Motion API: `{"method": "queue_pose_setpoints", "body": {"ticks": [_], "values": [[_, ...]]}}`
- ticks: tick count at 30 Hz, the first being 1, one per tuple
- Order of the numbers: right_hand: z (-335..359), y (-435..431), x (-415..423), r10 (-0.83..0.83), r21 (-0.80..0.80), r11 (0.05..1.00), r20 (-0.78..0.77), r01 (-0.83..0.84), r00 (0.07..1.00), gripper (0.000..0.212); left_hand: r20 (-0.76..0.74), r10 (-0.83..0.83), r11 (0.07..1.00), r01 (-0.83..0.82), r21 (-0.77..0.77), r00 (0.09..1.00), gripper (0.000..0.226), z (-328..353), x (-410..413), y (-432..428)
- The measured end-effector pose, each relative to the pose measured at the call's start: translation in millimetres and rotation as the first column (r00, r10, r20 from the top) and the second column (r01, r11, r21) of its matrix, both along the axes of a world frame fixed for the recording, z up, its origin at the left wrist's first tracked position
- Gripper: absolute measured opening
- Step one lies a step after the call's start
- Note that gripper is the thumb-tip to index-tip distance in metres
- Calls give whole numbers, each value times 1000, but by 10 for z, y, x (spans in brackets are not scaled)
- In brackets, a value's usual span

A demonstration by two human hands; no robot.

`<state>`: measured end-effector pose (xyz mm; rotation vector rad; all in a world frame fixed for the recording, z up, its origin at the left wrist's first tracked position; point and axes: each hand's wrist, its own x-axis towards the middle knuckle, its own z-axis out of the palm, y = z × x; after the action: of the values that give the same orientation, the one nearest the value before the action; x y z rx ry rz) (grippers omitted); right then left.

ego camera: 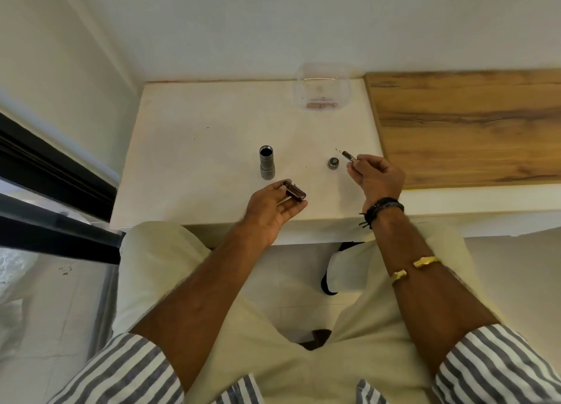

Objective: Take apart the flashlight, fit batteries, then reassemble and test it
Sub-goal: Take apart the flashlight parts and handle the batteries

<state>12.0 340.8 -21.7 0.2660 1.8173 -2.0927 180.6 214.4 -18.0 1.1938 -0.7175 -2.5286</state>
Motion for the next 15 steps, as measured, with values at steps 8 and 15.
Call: {"method": "queue_pose_setpoints", "body": {"ticks": [8,15], "values": [[-272,-137,-161,160,513,858,-238,-16,958,11,-82,-98,993,92,-74,992,23,13,13,-25],[-300,-163,-122,349,700,713,-304,-40,887,10,-194,-180,980,161,-114,964,29,98,12,-42]]}}
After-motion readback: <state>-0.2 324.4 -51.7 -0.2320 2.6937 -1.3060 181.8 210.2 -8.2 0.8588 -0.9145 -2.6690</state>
